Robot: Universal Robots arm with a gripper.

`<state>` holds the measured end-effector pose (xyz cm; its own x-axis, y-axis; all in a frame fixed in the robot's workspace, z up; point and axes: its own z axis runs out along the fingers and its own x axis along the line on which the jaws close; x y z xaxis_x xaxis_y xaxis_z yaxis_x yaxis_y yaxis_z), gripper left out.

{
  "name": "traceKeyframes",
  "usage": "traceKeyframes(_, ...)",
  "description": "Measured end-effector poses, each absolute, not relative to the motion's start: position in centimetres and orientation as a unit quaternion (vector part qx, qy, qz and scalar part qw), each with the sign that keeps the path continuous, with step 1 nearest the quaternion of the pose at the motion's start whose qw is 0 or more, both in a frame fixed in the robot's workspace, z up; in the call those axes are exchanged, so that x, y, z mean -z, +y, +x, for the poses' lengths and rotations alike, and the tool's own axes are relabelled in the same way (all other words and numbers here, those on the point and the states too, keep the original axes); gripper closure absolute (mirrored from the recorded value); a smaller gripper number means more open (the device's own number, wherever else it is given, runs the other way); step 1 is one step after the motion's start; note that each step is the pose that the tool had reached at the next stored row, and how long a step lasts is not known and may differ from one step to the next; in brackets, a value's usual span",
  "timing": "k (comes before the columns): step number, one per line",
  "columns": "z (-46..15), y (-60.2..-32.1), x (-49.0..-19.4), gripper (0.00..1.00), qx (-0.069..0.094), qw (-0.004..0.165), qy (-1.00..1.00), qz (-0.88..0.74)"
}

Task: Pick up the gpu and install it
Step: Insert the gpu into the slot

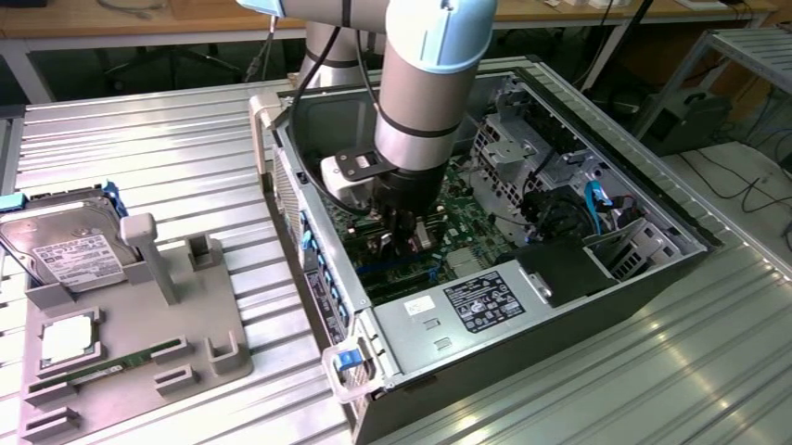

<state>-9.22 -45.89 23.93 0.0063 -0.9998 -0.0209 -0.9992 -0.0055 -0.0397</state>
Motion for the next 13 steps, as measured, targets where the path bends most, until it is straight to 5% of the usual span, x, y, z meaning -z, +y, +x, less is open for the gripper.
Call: traceKeyframes(13,-8.94,-45.84,-23.91,0.72,0.001,0.016,0.706,-0.708)
